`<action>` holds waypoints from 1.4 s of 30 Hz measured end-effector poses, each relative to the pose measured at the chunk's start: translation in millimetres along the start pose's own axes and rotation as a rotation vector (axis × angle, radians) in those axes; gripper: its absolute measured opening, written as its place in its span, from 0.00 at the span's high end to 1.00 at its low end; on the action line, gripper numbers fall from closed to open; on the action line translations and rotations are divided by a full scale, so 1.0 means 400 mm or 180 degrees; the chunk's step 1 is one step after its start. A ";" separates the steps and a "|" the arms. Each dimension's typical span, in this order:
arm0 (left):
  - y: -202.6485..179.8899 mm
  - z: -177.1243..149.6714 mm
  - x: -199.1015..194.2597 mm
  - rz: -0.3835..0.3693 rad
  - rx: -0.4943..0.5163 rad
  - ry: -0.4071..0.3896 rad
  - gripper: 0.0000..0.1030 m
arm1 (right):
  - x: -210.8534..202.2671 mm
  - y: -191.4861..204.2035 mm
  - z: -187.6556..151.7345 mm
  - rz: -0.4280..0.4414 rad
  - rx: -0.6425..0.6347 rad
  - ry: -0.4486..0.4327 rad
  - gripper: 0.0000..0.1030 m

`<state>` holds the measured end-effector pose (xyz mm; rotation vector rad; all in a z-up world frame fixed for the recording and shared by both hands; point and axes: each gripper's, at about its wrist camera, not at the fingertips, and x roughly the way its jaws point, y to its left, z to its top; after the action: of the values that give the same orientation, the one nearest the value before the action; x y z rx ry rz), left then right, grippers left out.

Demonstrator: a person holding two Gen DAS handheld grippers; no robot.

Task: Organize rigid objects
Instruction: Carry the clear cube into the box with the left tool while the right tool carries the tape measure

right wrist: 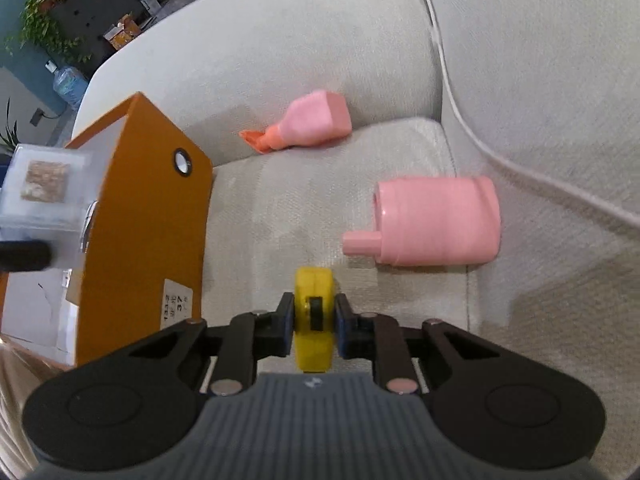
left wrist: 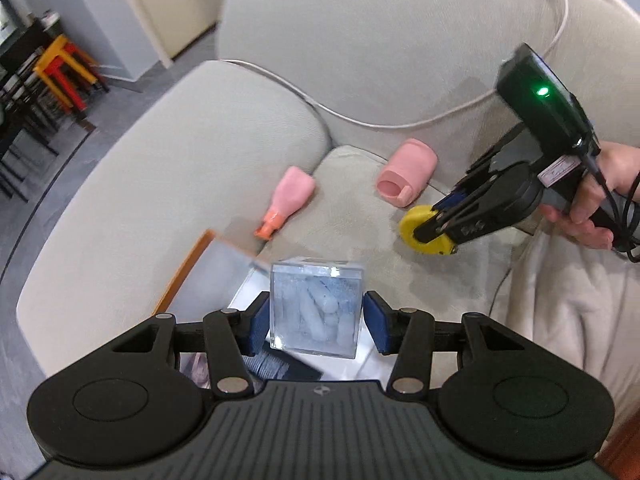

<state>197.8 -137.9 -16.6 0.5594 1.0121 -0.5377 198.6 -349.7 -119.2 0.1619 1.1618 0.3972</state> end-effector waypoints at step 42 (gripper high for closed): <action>0.183 -0.358 0.164 -0.0258 -0.0073 0.0862 0.46 | 0.160 0.474 0.046 0.0139 -0.0487 0.0521 0.82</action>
<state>183.5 -0.3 -121.5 0.5830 1.3009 -0.5301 195.3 -149.3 -104.9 0.0215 1.2850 0.5441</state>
